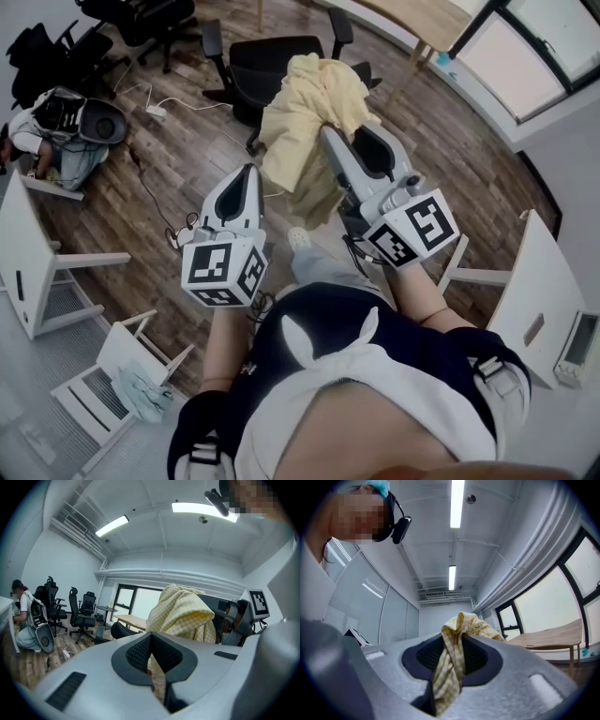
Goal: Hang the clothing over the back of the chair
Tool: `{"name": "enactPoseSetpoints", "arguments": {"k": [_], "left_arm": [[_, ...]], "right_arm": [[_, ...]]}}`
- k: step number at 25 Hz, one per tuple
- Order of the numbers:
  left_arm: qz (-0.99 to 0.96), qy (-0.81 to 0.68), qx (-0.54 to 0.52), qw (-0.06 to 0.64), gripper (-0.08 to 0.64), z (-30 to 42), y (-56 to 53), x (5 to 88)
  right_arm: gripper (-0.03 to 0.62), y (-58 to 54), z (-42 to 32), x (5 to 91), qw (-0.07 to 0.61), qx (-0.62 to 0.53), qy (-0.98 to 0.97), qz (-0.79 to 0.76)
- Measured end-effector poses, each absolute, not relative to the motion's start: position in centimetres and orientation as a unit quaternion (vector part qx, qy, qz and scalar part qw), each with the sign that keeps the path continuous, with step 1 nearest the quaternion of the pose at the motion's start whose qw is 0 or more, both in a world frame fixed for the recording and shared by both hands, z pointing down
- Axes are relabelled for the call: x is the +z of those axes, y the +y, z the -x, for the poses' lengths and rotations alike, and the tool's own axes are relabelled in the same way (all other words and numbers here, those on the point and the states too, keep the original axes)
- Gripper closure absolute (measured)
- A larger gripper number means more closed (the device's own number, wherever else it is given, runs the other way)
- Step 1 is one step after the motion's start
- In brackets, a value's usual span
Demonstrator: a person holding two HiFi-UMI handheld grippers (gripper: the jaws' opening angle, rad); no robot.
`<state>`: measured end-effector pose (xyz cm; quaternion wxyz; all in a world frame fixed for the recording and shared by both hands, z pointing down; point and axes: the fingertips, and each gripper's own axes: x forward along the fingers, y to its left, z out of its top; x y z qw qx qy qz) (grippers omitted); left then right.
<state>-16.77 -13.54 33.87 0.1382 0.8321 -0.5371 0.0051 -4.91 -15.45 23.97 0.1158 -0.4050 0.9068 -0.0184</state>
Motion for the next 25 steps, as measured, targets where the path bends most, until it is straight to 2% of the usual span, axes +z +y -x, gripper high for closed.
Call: {"name": "enactPoseSetpoints", "arguments": {"k": [15,25], "left_arm": [[-0.836,-0.532,0.002,0.137,0.555,16.7,-14.2,34.4],[-0.834,-0.534,0.005,0.141,0.555,16.7,-19.6,33.7]], "right_arm": [[0.489,-16.4,4.9,23.1,0.127,0.001,0.903,0.41],[0.489,-22.5,4.7,21.9,0.126,0.008,0.901,0.416]]}}
